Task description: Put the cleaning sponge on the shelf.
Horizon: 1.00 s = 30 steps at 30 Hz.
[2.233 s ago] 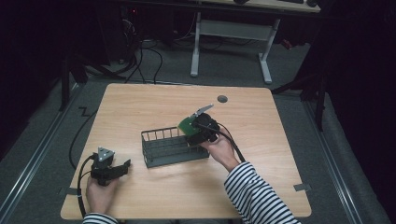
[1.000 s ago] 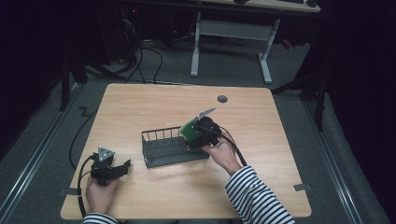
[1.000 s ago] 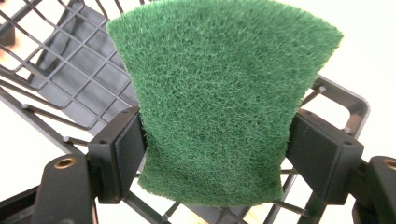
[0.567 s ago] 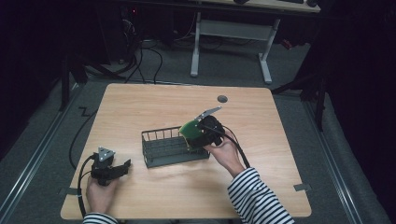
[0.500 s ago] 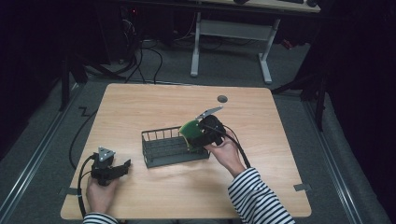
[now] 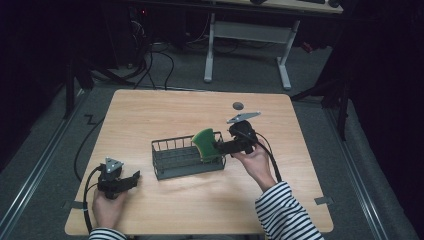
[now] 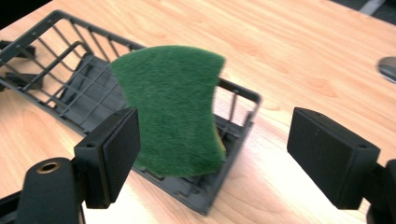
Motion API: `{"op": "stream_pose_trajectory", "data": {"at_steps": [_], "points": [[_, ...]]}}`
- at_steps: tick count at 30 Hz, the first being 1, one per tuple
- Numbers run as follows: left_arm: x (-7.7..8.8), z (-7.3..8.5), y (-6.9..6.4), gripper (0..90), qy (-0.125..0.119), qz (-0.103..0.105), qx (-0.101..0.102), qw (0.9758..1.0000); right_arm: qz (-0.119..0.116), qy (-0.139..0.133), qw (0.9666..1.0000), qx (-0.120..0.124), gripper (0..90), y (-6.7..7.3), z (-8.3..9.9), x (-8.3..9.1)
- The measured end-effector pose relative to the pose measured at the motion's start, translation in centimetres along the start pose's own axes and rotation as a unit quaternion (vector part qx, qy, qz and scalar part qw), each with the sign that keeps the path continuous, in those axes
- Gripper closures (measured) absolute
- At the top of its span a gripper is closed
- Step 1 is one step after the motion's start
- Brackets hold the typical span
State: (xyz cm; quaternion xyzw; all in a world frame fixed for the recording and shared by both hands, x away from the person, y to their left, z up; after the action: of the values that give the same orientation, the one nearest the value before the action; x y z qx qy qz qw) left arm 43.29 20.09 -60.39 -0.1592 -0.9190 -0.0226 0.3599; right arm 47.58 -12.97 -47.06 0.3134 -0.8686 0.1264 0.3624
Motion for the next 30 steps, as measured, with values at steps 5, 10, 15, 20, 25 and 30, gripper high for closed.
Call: {"op": "stream_pose_trajectory", "data": {"at_steps": [5,10,15,20,25,30], "points": [[0.0,0.0,0.0,27.0,0.0,-0.003,-0.003,1.0,0.0,-0.019,0.9997,-0.013,19.6,-0.7,0.3,1.0],[0.0,0.0,0.0,27.0,-0.001,-0.002,-0.001,1.0,0.004,-0.026,0.9994,-0.023,19.8,-1.8,1.2,2.2],[0.0,0.0,0.0,27.1,-0.001,-0.002,-0.001,1.0,0.011,-0.035,0.9989,-0.029,21.1,-2.6,1.5,3.6],[0.0,0.0,0.0,27.0,-0.001,-0.002,-0.001,1.0,0.02,-0.046,0.998,-0.036,22.7,-3.3,2.1,5.1],[0.0,0.0,0.0,27.1,-0.001,-0.003,-0.001,1.0,0.027,-0.055,0.9964,-0.058,24.1,-4.5,3.3,6.4],[0.0,0.0,0.0,27.2,-0.001,-0.003,-0.001,1.0,0.039,-0.067,0.9951,-0.061,24.2,-5.3,3.8,7.6]]}}
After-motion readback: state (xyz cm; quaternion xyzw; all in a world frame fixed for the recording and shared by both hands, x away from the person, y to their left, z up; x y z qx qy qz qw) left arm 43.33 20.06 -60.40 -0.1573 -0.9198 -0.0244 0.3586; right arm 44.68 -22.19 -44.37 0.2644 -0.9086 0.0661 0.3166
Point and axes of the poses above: each handheld gripper's, and its own axes: x roughly backward along the jaws, z roughly out of its underside, y roughly to its left, the point moved 10 cm from there along -x, roughly forward along the jaws, and after that the axes turned 3 degrees about x, right-handed, at the moved point
